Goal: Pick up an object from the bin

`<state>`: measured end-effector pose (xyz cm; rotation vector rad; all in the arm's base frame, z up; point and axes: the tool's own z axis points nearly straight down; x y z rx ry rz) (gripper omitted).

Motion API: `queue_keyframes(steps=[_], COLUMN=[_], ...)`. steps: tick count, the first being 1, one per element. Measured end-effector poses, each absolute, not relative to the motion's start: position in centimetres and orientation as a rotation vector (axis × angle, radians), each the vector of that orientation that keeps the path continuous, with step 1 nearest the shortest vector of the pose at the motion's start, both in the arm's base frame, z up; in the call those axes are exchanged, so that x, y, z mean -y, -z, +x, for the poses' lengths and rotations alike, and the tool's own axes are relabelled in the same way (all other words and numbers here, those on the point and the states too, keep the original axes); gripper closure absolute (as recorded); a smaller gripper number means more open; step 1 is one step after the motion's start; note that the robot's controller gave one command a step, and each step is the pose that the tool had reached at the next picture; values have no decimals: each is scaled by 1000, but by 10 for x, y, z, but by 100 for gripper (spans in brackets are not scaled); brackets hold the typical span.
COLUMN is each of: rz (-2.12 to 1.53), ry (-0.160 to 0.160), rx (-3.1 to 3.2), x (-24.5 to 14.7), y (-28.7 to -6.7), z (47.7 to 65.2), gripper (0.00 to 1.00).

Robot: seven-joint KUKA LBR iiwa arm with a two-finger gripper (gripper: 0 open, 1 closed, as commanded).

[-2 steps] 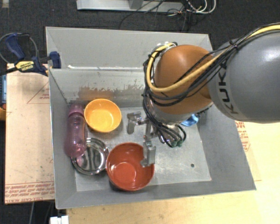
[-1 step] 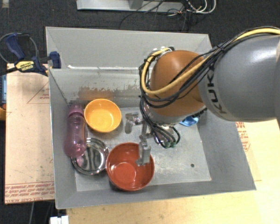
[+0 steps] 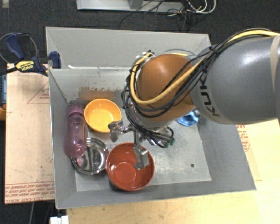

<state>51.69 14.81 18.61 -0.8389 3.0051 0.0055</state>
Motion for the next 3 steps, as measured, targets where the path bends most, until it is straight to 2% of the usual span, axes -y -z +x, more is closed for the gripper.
queue_keyframes(steps=[1, 2, 3], rz=[-521, -926, -926], ry=[-10, -8, -9], rx=[-3088, -2966, -2967], x=[-144, -158, -158], y=[-116, -325, -325], z=[502, 520, 520], gripper=[0, 100, 100])
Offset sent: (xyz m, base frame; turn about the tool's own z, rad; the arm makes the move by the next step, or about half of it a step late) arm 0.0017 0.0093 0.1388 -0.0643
